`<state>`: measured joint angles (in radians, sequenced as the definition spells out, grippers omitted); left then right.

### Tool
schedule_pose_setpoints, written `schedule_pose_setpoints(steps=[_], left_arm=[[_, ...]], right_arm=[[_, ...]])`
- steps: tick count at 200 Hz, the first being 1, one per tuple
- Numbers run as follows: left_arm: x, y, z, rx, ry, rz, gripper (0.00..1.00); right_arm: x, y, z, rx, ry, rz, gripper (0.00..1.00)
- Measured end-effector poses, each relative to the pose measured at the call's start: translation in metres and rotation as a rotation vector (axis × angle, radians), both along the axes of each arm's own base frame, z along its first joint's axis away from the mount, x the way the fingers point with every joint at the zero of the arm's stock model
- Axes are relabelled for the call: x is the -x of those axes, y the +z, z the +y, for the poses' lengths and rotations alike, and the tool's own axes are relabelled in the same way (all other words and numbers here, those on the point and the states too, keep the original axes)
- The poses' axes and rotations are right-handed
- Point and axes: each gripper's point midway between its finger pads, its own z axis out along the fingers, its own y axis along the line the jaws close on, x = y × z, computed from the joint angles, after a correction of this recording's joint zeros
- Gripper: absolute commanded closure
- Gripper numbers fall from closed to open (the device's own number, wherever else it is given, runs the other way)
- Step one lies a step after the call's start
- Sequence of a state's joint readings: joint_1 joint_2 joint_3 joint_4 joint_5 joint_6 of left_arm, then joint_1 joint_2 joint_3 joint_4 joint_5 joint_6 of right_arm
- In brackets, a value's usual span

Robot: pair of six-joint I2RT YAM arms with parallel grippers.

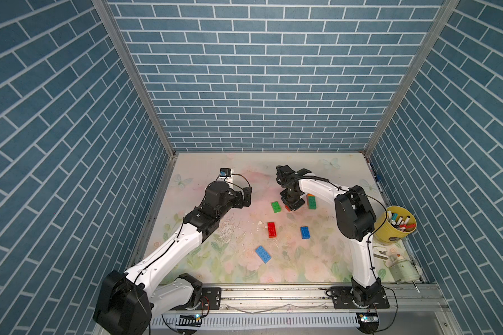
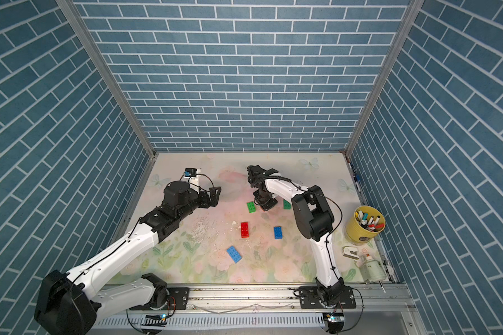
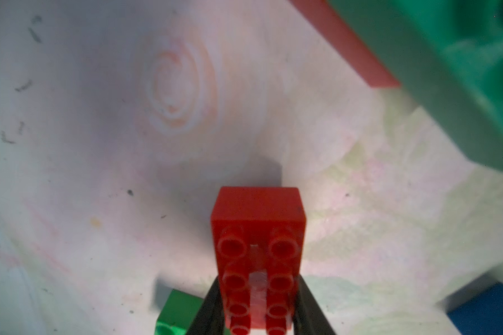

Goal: Assemble a rectangle with lego
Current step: Place the lego brick at the center of the board, then pick up the lego brick from the center of the board.

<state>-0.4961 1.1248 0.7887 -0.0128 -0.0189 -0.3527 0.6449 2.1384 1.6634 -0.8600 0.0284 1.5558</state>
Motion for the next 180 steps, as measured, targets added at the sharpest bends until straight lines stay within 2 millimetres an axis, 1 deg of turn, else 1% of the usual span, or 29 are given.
schedule_pose_setpoints(steps=[10,17,40,59,80,102,113,123,137,150,165,180], left_arm=[[0.0,0.0,0.0,0.001,-0.002,0.001,0.0],[0.0,0.0,0.0,0.001,-0.002,0.001,0.0],[0.0,0.0,-0.001,0.002,-0.005,0.001,0.0],[0.0,0.0,-0.001,0.002,-0.006,0.001,0.0],[0.001,0.0,-0.001,0.002,-0.006,0.001,0.0],[0.001,0.0,-0.001,0.002,-0.009,0.002,0.0],[0.001,0.0,-0.002,0.002,-0.01,0.002,0.0],[0.001,0.0,-0.002,0.003,-0.013,0.002,0.0],[0.001,0.0,-0.002,0.003,-0.013,0.002,0.0],[0.001,0.0,-0.002,0.003,-0.015,0.003,0.0],[0.001,-0.001,-0.003,0.001,-0.019,0.005,0.0],[0.001,-0.004,-0.004,-0.001,-0.022,0.011,0.0]], right_arm=[[0.001,-0.001,0.003,-0.009,-0.005,0.001,0.76],[0.001,-0.001,0.005,-0.014,-0.004,0.001,0.73],[0.0,-0.001,0.011,-0.051,0.006,0.003,0.53],[0.001,0.001,0.016,-0.069,0.072,0.017,0.42],[0.005,0.007,0.014,-0.065,0.178,0.028,0.32],[0.017,0.016,0.003,-0.05,0.313,0.041,0.3],[0.022,0.026,-0.003,-0.051,0.408,0.039,0.29],[0.022,0.038,-0.005,-0.063,0.528,0.016,0.3],[0.024,0.056,-0.004,-0.091,0.741,-0.017,0.3],[0.022,0.068,-0.004,-0.087,0.922,-0.052,0.31],[0.024,0.07,-0.007,-0.059,1.097,-0.069,0.3],[0.031,0.064,-0.011,-0.041,1.242,-0.058,0.29]])
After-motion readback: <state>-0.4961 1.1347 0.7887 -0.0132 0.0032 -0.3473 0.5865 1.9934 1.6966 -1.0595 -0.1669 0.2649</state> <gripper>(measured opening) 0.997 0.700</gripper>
